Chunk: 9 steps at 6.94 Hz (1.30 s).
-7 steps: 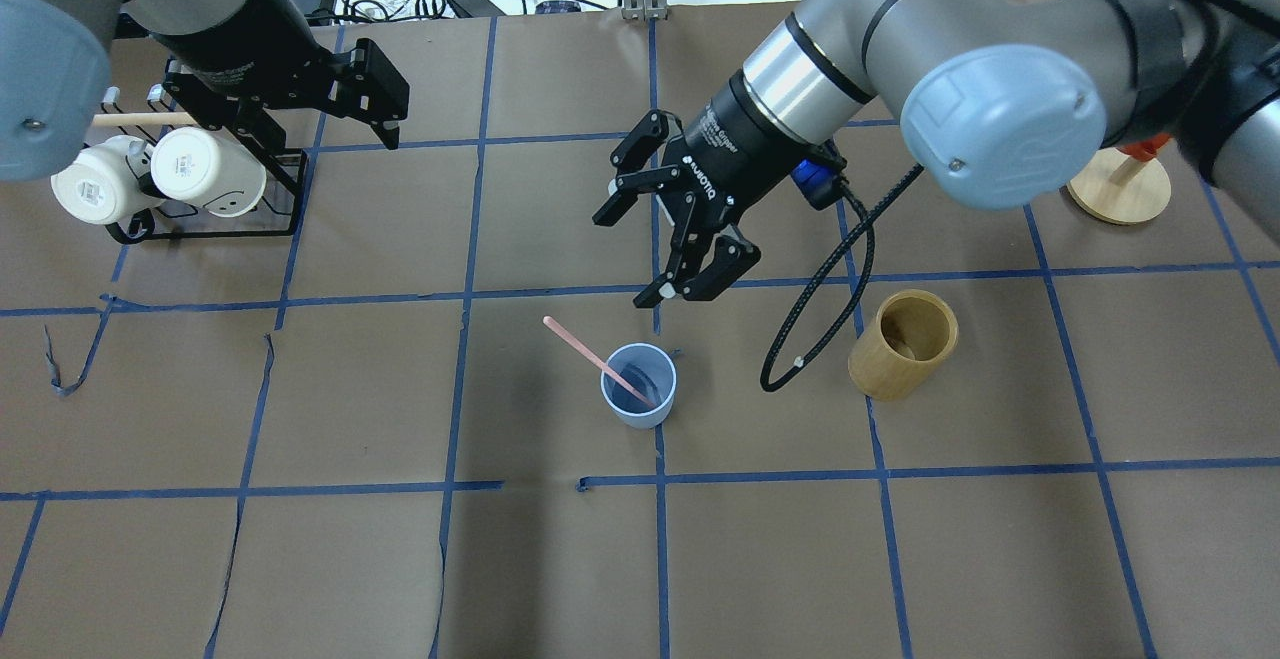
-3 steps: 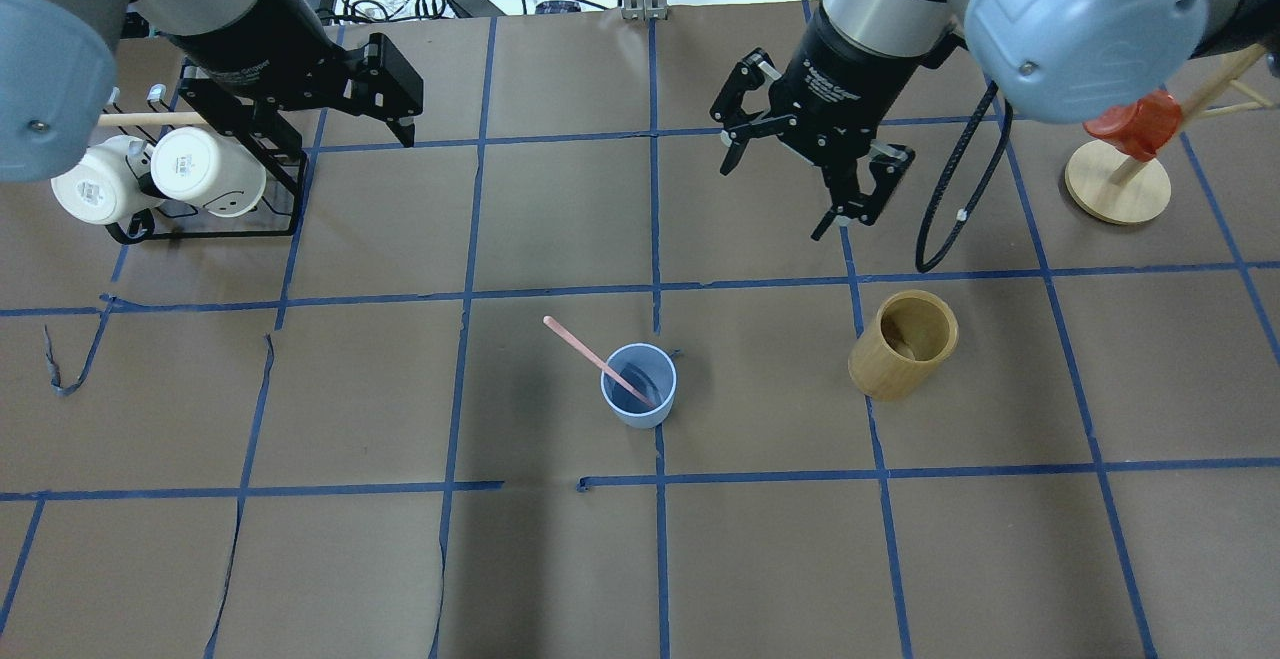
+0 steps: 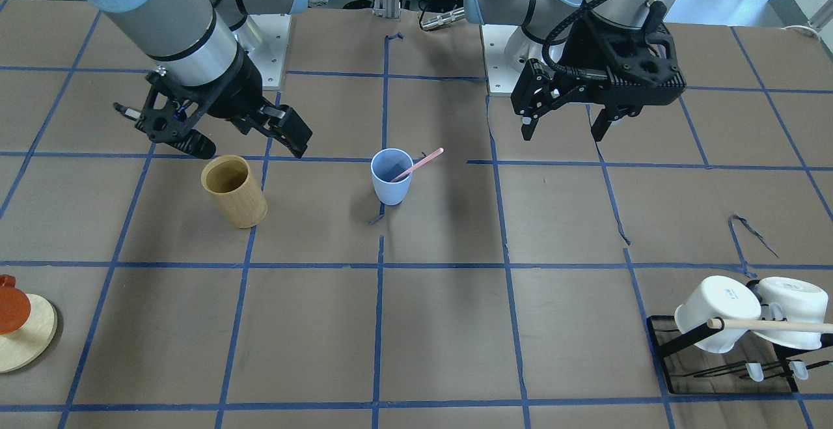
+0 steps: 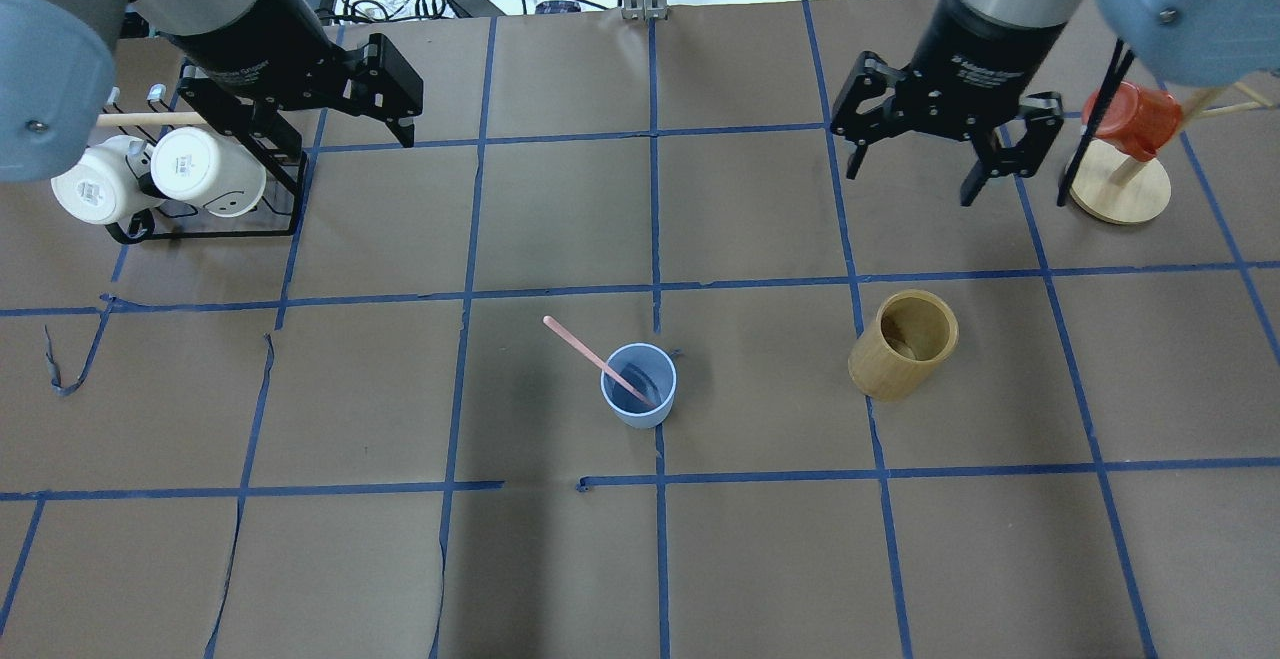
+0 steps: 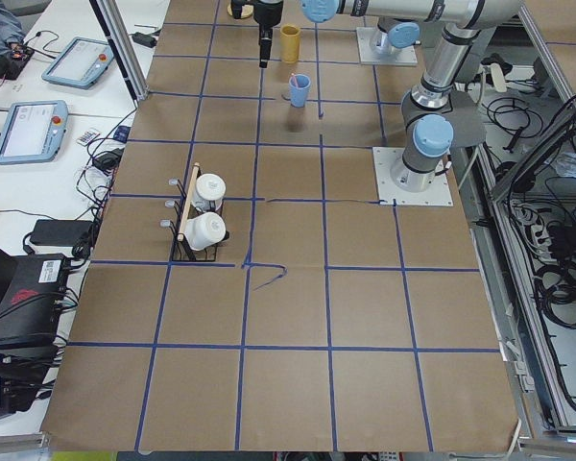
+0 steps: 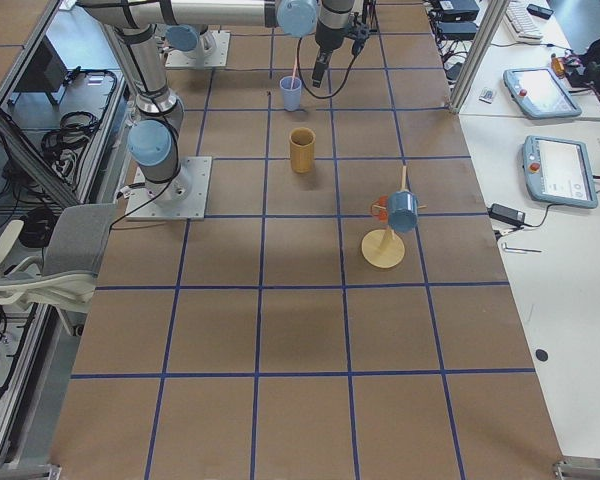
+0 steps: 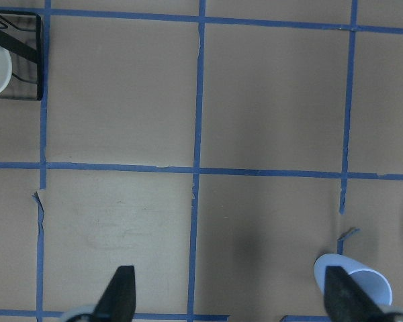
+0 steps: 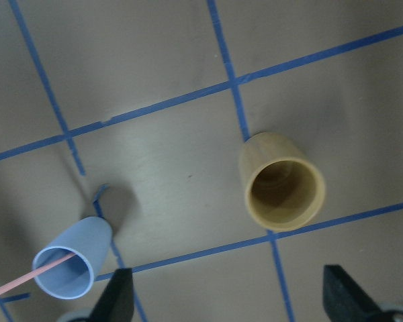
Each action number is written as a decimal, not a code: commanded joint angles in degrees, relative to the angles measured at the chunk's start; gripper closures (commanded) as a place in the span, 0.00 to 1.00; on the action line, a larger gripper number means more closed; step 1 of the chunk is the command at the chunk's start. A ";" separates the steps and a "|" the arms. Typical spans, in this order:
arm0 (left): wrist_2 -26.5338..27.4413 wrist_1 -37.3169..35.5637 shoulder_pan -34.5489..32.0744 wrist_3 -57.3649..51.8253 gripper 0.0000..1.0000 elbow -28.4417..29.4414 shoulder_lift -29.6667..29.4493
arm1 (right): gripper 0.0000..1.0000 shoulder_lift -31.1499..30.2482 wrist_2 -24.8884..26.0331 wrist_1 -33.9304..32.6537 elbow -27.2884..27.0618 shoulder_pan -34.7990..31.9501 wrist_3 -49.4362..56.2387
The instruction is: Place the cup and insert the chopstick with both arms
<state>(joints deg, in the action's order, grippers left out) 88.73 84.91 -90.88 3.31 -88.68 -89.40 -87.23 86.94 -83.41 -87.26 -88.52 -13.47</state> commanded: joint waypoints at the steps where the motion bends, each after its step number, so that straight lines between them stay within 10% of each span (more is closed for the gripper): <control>1: 1.18 0.25 -0.09 -0.76 0.00 -0.17 0.10 | 0.00 -2.24 7.10 1.06 0.33 1.78 3.54; 9: 0.92 0.08 -0.09 -0.76 0.00 0.00 -0.08 | 0.00 -4.97 2.88 1.24 -0.54 -1.74 12.15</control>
<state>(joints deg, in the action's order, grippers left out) 89.72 85.06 -90.97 2.55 -88.76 -89.41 -92.14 89.73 -82.19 -87.77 -90.33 -1.96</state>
